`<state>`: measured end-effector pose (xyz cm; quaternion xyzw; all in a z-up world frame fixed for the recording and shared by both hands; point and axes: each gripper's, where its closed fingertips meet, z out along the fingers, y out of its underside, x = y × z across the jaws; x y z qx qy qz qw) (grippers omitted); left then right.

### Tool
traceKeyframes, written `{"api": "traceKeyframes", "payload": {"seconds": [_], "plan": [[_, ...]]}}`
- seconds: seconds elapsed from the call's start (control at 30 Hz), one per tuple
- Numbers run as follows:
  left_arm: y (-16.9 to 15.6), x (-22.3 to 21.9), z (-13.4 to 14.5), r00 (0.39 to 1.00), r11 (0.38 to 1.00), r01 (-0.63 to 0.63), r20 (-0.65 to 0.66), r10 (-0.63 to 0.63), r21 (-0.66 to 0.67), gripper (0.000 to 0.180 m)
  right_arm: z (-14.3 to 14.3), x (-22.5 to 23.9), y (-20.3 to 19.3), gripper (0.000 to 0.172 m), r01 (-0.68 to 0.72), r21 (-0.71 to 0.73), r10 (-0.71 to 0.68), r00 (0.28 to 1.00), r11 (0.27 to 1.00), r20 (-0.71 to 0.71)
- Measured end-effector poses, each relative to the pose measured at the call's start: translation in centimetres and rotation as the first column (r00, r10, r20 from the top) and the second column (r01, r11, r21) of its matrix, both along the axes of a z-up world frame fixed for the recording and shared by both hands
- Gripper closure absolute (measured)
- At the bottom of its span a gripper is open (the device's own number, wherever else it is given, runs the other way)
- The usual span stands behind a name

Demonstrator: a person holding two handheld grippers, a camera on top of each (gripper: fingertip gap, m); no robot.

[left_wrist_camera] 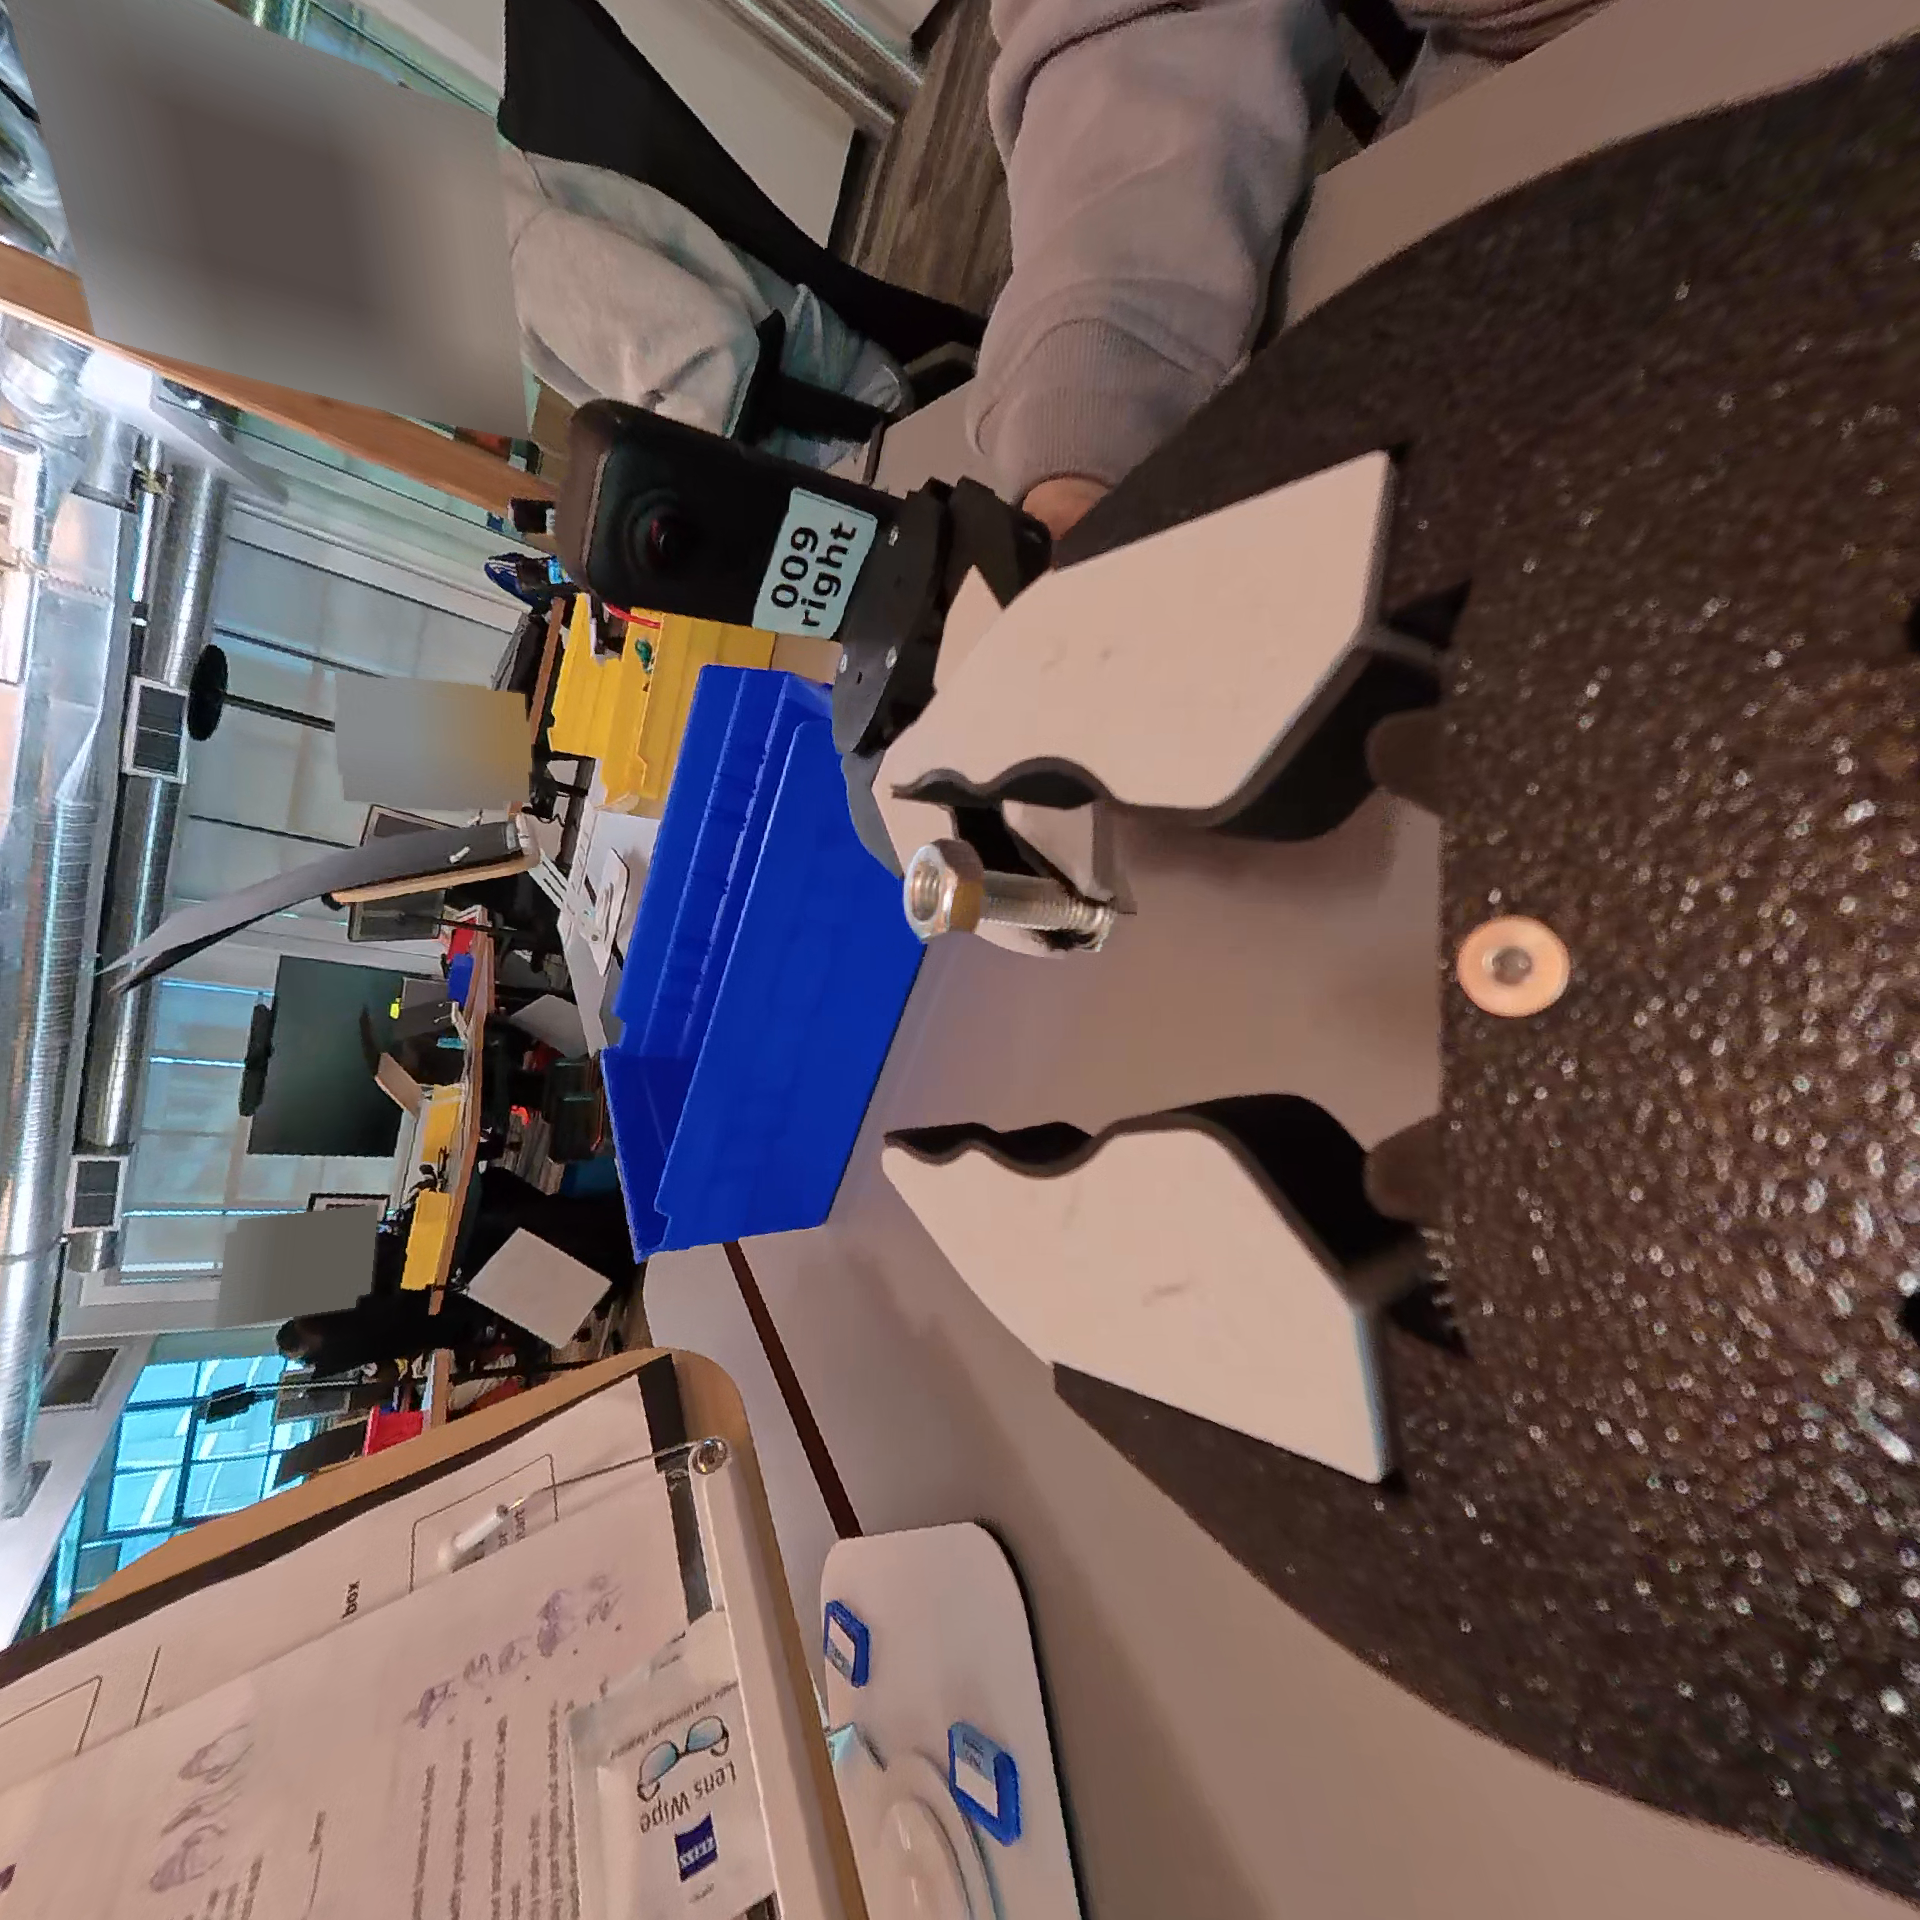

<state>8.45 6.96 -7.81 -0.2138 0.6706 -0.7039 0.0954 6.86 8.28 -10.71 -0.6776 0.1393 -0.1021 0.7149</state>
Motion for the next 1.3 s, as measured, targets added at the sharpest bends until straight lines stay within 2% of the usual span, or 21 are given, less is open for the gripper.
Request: {"api": "traceKeyframes", "payload": {"seconds": [0.2,0.6,0.7,0.8,1.07,1.2,1.3], "plan": [[-0.5,0.1,-0.6,1.0,1.0,0.001,-0.027,-0.001,0.004,0.123,0.2,-0.1,0.0,0.163,-0.008,0.011,0.008,1.0,1.0,0.005],[1.8,0.9,-0.6,0.999,0.999,-0.037,-0.024,0.037,0.017,0.122,0.7,0.2,-0.6,0.163,0.0,0.051,0.001,1.0,0.999,-0.011],[1.2,0.2,0.3,1.0,0.999,0.009,-0.019,-0.01,-0.049,0.121,0.6,0.2,-0.5,0.163,-0.001,0.043,0.001,1.0,0.999,-0.007],[-0.2,-0.4,0.2,0.999,0.998,0.04,-0.014,-0.04,-0.048,0.119,0.4,0.0,-0.2,0.163,-0.009,0.032,0.009,1.0,0.999,-0.003],[-0.5,0.4,-0.7,0.997,0.998,0.006,-0.077,-0.012,-0.07,0.121,0.5,-0.1,-0.1,0.163,-0.009,0.029,0.008,1.0,1.0,0.011],[0.5,0.8,-0.6,0.997,0.998,-0.018,-0.074,0.014,-0.064,0.118,0.7,0.3,-0.7,0.163,0.007,0.05,-0.007,1.0,0.999,-0.011],[2.1,1.8,-0.6,0.994,0.994,-0.089,-0.075,0.085,-0.058,0.121,1.1,0.5,-1.1,0.163,0.008,0.081,-0.006,1.0,0.997,-0.022]]}}
